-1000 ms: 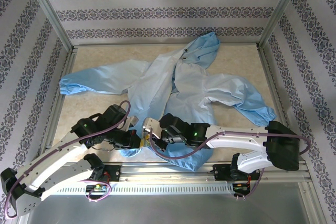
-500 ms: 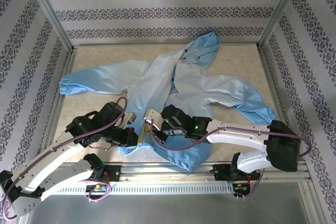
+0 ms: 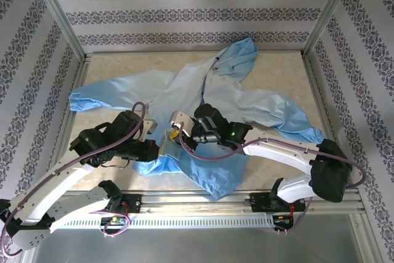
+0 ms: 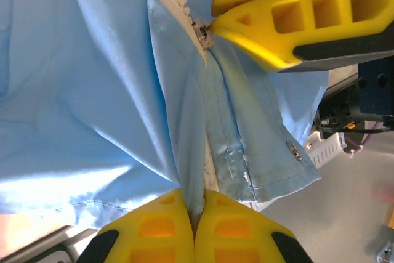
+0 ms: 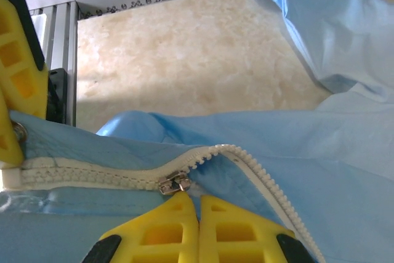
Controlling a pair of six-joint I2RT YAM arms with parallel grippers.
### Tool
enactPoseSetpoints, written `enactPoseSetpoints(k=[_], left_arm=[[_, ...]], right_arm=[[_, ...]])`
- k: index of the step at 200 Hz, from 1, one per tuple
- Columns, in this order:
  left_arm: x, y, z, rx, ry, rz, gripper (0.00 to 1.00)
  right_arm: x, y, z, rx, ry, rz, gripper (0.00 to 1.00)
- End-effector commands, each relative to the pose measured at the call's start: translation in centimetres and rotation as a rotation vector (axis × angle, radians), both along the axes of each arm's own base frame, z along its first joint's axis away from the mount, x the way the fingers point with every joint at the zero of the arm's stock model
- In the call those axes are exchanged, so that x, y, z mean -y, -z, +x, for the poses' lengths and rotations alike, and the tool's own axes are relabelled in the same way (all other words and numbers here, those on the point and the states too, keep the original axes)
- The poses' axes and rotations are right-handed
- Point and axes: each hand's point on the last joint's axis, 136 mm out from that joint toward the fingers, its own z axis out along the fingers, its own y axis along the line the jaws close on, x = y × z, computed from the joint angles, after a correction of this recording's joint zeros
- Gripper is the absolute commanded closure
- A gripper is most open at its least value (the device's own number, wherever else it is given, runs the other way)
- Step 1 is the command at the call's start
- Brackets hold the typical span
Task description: Zip up the jacket
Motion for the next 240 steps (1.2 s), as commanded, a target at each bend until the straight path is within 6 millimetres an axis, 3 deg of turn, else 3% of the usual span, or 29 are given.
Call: enactPoseSetpoints(k=[1,39,114,181,240], left_arm=[[-4.1,0.2,-5.9,-0.179,0.072,0.138,1.00],[-2.7,-1.1,-5.8,-0.174,0.091,0.058,1.00],[0.2,-0.2,-6.3,-0.238,0.158,-0.078,1.00],[-0.3,-2.2,-7.3,-0.211,0.195,-0.108,1.00],[-2.2,-1.9,-7.7,-0.199,0.175,-0.014,1.00]], right_arm=[[6.5,3.3,8.2,0.072,0.332,-0.205,1.00],[3.7,2.3,4.7,0.035,0.072,-0.098,1.00],[0.1,4.7,1.3,0.026,-0.097,-0.131,1.00],[0.6,6.6,7.7,0.042,0.122,-0.297,1.00],[2.3,6.3,11.2,0.060,0.220,-0.331,1.00]])
